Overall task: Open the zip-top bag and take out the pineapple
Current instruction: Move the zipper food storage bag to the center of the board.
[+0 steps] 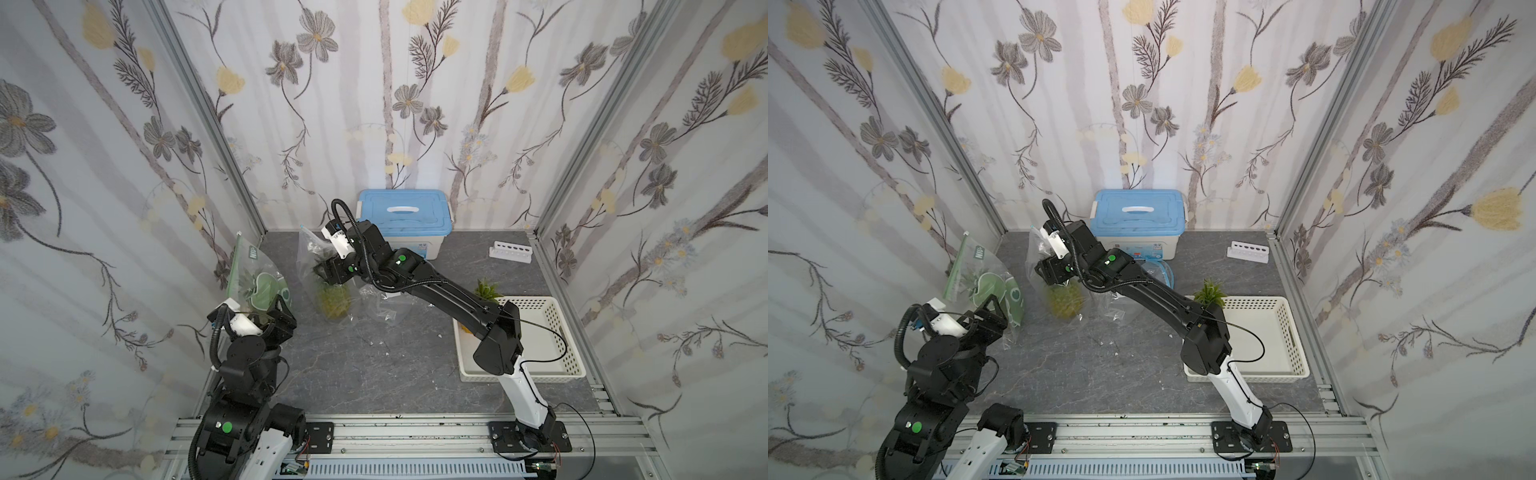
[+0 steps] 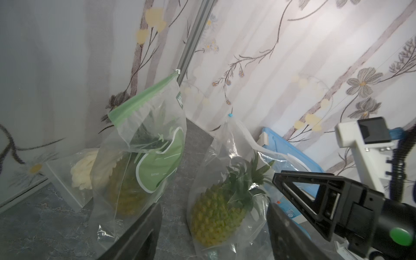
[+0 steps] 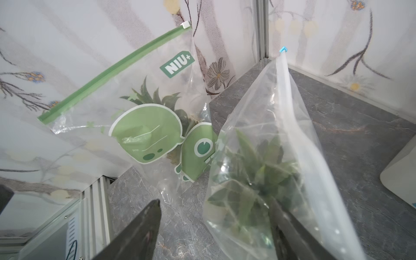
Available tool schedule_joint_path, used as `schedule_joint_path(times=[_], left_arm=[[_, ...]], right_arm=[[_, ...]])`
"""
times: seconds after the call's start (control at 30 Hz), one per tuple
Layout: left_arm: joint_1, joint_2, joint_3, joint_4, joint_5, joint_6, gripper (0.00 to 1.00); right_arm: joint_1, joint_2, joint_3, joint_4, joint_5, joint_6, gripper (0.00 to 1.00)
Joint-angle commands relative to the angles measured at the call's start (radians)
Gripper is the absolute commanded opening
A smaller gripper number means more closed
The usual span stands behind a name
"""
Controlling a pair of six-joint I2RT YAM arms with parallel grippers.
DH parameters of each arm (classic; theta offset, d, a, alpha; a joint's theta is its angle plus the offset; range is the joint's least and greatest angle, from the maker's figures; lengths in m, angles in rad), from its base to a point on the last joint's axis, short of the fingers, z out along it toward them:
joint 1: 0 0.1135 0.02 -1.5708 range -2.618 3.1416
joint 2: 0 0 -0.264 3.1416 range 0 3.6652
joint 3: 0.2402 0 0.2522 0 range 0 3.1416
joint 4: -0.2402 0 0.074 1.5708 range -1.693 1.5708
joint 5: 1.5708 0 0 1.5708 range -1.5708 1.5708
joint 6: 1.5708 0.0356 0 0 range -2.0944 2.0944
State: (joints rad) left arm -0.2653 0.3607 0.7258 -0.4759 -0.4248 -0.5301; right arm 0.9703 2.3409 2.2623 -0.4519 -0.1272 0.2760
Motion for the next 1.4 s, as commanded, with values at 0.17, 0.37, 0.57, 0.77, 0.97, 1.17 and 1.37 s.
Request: schedule_joint_path(times=[0.17, 0.37, 0.57, 0.77, 0.97, 1.17, 1.37], left_arm=[[0.000, 0.030, -0.015, 0.038, 0.020, 0.009, 0.77], [0.001, -0.005, -0.010, 0.022, 0.010, 0.016, 0.77], [0.001, -0.031, 0.003, 0.003, -0.011, 0.028, 0.77], [0.001, -0.010, 0.000, 0.007, 0.009, 0.017, 0.77], [0.001, -0.017, -0.003, 0.001, 0.020, 0.013, 0.76], [0.001, -0.017, 0.001, -0.009, 0.020, 0.018, 0.76], [0.000, -0.017, -0.004, -0.012, 0.018, 0.019, 0.76]], right_arm=[[0.031, -0.090, -0.024, 0.069, 0.269, -0.101, 0.78], [0.011, -0.018, 0.046, 0.038, 0.269, -0.129, 0.79], [0.002, -0.005, -0.009, -0.009, 0.268, -0.097, 0.78], [0.002, 0.003, -0.070, 0.046, 0.193, -0.085, 0.77], [0.001, 0.047, -0.087, 0.093, 0.140, -0.069, 0.77], [-0.014, 0.097, -0.088, 0.136, 0.077, -0.043, 0.70], [-0.031, 0.089, -0.140, 0.166, 0.043, -0.013, 0.11]])
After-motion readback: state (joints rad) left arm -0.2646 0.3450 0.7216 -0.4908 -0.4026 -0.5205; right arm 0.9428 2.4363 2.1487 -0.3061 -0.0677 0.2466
